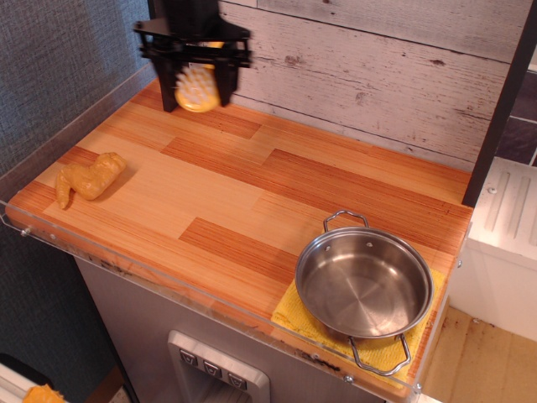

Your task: Move the yellow brush from right to left side of the table

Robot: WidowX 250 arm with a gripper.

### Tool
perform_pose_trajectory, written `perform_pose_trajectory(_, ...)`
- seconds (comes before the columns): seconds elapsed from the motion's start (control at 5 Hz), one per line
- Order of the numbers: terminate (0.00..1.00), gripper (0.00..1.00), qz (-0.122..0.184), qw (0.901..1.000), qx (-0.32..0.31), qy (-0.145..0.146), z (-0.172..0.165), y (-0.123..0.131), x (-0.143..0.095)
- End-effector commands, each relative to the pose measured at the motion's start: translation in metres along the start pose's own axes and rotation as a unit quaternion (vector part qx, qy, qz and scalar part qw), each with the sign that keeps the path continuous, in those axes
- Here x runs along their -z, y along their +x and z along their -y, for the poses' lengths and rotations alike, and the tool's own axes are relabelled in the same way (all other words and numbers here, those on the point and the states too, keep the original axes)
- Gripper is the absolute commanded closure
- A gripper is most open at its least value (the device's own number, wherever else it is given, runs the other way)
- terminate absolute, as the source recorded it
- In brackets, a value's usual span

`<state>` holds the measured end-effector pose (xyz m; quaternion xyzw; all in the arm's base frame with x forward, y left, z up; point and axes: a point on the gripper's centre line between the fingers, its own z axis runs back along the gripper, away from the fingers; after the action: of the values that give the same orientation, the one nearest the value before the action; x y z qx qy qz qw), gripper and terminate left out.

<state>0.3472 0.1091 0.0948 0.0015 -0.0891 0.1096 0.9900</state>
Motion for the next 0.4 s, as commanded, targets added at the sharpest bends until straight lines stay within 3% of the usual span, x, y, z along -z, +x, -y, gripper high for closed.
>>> perform_pose_trajectory(0.0,0.00,1.00,0.002,0.9994,0.025,0.023,-0.031,0.023,0.014)
perform_pose_trajectory(0.2,0.00,1.00,-0.019,0.9988,0.037,0.025,-0.032,0.018,0.034)
